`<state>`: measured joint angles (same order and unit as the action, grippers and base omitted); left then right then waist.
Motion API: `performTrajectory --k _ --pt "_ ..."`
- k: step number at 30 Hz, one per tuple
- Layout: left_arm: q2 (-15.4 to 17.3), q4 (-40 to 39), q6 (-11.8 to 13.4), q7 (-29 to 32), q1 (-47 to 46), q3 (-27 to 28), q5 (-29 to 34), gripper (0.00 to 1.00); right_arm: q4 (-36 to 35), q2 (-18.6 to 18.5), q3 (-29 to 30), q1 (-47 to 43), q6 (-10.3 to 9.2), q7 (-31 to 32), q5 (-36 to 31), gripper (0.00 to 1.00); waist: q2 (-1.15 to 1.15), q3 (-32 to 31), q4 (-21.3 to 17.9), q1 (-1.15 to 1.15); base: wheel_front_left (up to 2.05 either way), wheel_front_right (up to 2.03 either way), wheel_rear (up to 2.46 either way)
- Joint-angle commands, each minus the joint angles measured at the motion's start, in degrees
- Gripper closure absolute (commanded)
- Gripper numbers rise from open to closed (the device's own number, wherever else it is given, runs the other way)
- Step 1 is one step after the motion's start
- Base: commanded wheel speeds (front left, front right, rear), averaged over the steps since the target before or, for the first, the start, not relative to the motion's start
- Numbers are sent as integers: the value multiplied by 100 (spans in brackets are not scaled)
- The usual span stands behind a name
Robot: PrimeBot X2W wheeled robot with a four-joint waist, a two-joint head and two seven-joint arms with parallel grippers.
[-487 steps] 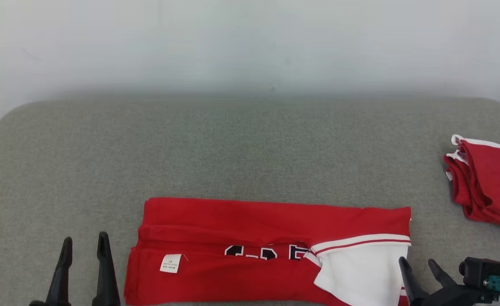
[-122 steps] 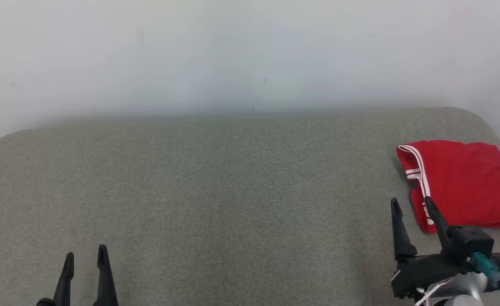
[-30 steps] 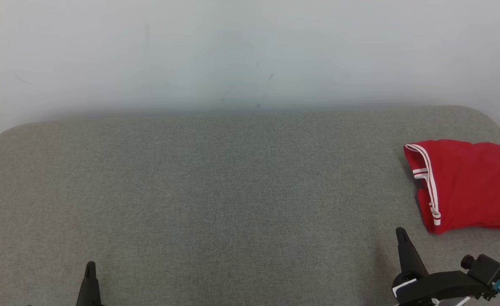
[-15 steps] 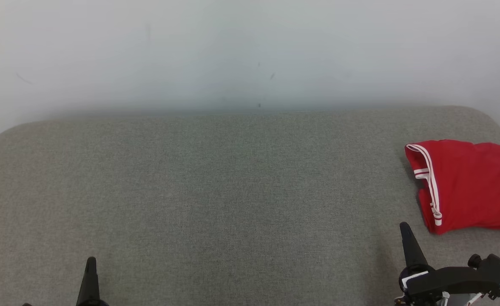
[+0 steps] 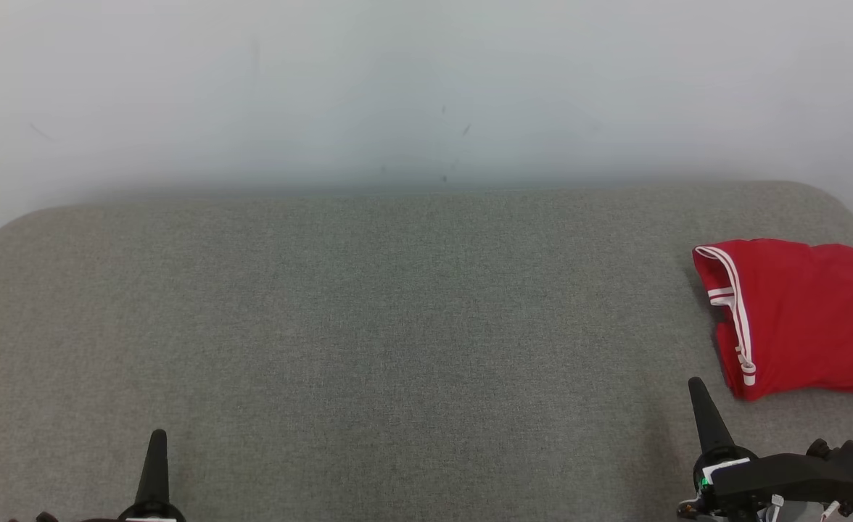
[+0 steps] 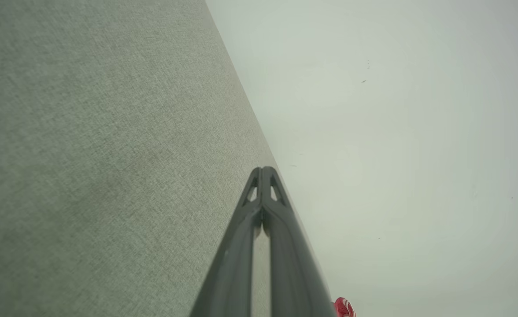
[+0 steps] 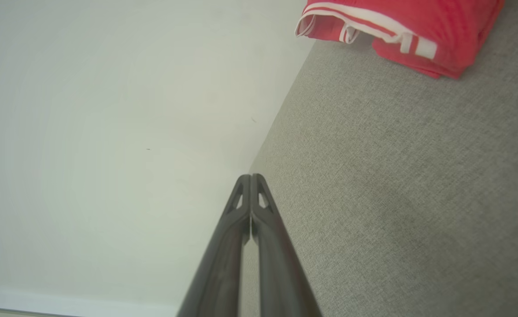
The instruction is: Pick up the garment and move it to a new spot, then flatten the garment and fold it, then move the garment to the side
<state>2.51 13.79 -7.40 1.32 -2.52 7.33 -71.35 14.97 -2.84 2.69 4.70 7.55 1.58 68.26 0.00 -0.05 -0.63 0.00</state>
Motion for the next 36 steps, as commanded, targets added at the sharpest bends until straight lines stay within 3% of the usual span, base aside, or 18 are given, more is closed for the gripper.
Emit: performTrajectory --k 1,36 --pt "40 -33 -9 30 -124 11 -117 100 -65 -5 18 112 -7 27 113 100 0 0 1 0 0 0 0" --pt "48 -3 -14 481 -308 59 -1549 100 -89 -5 181 154 -10 300 1780 100 0 14 43 0 0 0 0"
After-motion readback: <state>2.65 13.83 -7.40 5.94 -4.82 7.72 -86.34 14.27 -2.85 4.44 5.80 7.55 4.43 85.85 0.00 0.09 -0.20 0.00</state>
